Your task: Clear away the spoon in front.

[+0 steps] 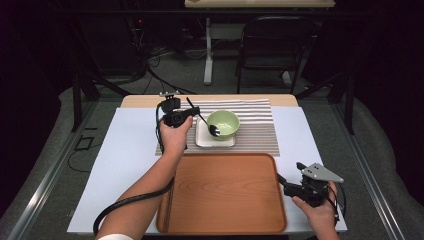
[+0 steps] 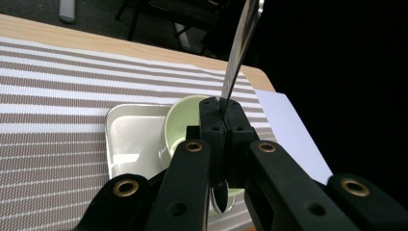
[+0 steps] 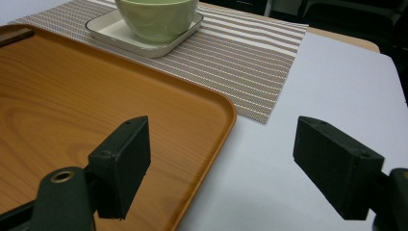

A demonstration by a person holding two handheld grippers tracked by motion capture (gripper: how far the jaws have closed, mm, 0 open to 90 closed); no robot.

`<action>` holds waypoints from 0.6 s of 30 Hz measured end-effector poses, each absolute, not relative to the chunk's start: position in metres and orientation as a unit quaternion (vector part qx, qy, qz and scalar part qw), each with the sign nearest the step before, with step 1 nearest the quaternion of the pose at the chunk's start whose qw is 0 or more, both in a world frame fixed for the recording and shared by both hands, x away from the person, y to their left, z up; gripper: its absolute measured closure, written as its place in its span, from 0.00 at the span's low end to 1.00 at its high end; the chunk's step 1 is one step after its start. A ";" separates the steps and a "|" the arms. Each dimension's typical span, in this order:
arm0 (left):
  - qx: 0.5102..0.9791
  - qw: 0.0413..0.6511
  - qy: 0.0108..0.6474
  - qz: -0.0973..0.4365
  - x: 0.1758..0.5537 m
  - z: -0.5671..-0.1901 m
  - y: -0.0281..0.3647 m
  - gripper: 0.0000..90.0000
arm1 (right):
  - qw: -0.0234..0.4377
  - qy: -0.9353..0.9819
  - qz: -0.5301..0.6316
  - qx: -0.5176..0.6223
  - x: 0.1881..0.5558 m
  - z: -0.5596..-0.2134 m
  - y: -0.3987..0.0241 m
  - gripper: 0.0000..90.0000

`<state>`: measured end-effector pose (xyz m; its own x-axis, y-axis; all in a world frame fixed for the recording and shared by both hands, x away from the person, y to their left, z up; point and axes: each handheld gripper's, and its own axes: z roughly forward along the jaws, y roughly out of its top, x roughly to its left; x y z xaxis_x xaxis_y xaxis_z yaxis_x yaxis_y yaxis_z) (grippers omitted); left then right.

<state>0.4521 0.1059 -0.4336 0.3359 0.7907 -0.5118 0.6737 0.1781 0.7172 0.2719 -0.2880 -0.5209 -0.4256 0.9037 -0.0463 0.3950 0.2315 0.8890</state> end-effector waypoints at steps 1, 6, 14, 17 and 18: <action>0.638 0.510 0.573 0.057 0.452 -0.434 0.106 1.00 | 0.296 0.727 0.430 0.447 0.272 -0.521 -0.288 0.23; 0.654 0.502 0.563 0.044 0.437 -0.431 0.114 1.00 | 0.297 0.727 0.429 0.446 0.272 -0.521 -0.288 0.23; 0.673 0.491 0.552 0.035 0.414 -0.434 0.127 1.00 | 0.297 0.728 0.429 0.446 0.272 -0.521 -0.287 0.23; 0.679 0.487 0.549 0.028 0.405 -0.436 0.132 1.00 | 0.297 0.728 0.428 0.446 0.272 -0.521 -0.287 0.23; 0.681 0.485 0.548 0.026 0.402 -0.437 0.134 1.00 | 0.296 0.728 0.428 0.446 0.273 -0.522 -0.287 0.23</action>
